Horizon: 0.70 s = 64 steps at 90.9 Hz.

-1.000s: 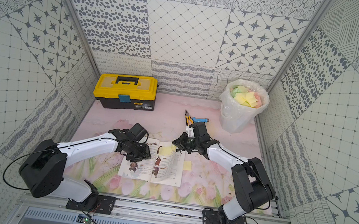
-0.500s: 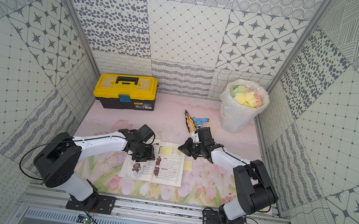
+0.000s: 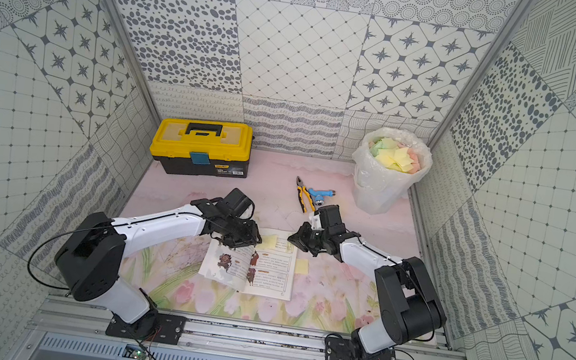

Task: Peel off the used sticky note
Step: Tear off the note from the book.

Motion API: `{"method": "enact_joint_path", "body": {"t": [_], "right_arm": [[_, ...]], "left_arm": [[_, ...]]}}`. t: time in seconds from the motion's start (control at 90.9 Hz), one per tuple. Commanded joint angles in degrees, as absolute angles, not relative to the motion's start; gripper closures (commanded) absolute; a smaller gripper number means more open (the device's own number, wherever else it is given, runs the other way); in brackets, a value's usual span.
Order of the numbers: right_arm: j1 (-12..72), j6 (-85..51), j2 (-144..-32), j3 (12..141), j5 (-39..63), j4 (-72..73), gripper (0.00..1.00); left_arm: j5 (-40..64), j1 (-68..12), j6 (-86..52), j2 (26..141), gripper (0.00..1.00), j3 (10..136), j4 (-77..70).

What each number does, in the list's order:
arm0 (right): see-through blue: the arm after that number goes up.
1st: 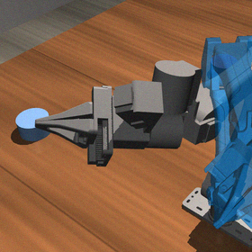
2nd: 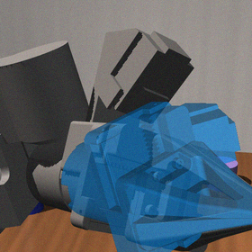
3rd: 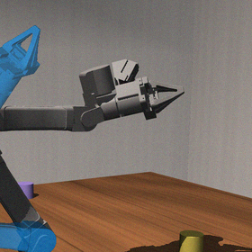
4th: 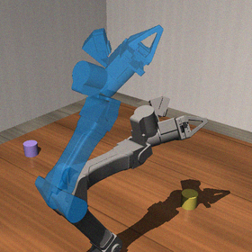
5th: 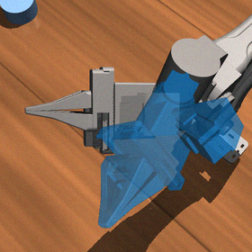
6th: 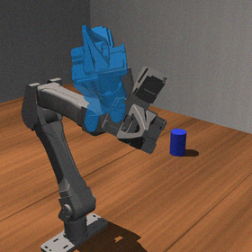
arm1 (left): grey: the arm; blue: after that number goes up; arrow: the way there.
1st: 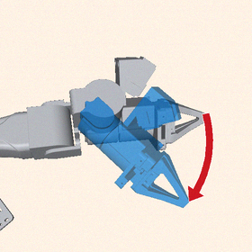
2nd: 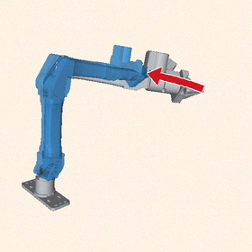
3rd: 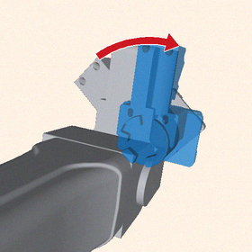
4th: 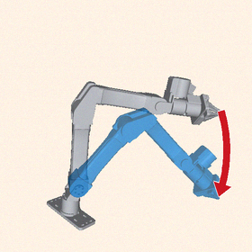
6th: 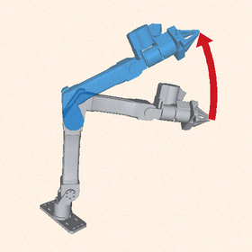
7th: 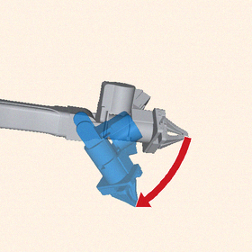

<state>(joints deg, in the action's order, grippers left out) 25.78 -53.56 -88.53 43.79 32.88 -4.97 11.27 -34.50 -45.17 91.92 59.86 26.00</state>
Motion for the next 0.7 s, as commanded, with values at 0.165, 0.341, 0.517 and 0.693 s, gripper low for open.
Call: {"method": "enact_joint_path", "body": {"t": [0.165,0.341,0.517,0.693], "right_arm": [[25.2,-53.0,-86.8,42.4,32.1,-4.3,1.00],[24.7,-53.1,-86.5,41.8,31.9,-4.3,1.00],[22.8,-53.5,-83.8,41.4,33.3,-4.4,1.00],[18.3,-53.7,-77.7,43.2,35.6,-5.9,1.00]], "left_arm": [[19.6,-34.8,-44.7,99.7,0.61,62.2,18.2],[20.7,-34.8,-45.1,103.1,0.62,62.6,16.7],[20.2,-34.8,-45.1,104.3,0.64,61.6,16.3],[21.8,-34.8,-45.2,103.0,0.64,59.4,12.9]]}}
